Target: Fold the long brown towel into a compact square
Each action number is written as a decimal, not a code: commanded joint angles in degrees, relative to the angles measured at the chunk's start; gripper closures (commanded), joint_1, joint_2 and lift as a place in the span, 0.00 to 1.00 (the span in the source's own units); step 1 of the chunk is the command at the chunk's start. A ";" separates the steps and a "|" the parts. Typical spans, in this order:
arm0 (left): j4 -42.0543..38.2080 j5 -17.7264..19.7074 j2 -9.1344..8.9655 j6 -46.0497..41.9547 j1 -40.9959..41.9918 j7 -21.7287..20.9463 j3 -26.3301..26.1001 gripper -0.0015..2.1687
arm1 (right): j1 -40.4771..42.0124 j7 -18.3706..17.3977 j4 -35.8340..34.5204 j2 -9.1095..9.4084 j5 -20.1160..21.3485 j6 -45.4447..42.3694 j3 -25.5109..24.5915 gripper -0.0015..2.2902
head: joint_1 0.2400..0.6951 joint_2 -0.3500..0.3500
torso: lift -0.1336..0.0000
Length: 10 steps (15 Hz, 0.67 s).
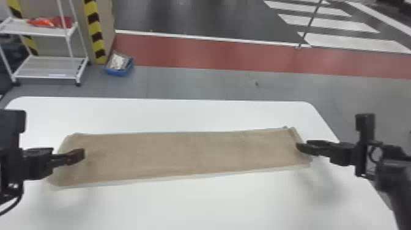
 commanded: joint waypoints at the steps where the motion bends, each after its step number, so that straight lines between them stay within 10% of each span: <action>1: 0.00 -0.15 0.22 0.61 -0.17 -0.10 -0.01 0.09 | -0.32 0.00 0.12 0.00 0.23 0.06 0.13 0.22 | 1.00 0.23 | 0.07; 10: 0.00 -0.32 0.31 2.55 -0.26 -0.63 -0.01 0.09 | -0.14 0.27 0.03 0.00 -0.29 0.23 -0.13 0.22 | 1.00 0.24 | 0.07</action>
